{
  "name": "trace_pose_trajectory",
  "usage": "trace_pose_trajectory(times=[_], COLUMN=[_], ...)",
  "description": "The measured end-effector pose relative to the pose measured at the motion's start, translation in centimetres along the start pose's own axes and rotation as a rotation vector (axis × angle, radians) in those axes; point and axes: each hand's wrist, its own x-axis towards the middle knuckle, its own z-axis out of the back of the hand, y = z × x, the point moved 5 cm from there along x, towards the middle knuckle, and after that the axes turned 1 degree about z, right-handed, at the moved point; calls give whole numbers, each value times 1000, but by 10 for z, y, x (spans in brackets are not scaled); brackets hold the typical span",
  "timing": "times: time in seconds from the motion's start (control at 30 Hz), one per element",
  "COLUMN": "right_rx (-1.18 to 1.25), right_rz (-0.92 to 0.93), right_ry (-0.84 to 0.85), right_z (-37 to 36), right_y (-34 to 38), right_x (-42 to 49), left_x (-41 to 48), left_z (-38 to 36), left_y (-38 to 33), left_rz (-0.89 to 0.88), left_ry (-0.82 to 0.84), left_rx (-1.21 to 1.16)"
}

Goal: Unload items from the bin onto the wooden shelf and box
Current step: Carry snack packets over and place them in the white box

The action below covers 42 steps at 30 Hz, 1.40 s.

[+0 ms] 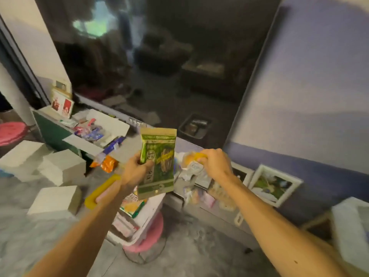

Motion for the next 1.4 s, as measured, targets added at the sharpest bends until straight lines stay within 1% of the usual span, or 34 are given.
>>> trace_pose_trajectory(times=[0.17, 0.3, 0.43, 0.63, 0.77, 0.87, 1.03, 1.2, 1.4], right_rx=[-23, -65, -104, -93, -177, -164, -81, -248, -263], right_rz=[-129, -223, -303, -464, -519, -555, -678, -688, -723], right_ry=[-131, -208, -258, -321, -350, -363, -365, -285, -151], right_z=[71, 119, 164, 221, 257, 281, 296, 301, 302], right_y=[-87, -167, -254, -389, -456, -499, -572, -636, -724], right_x=[-65, -126, -203, -314, -375, -408, -420, -392, -335], left_x=[-27, -66, -126, -226, -276, -295, -302, -277, -229], left_z=[-97, -190, -293, -452, -536, -586, -669, -765, -865], left_y=[-45, -76, -102, -124, -137, -146, -154, -148, -109], left_rz=[-113, -191, -228, -253, -303, -296, -265, -212, -97], left_ry=[200, 360, 449, 604, 687, 719, 750, 790, 802], left_rx=[43, 37, 37, 68, 100, 109, 90, 51, 94])
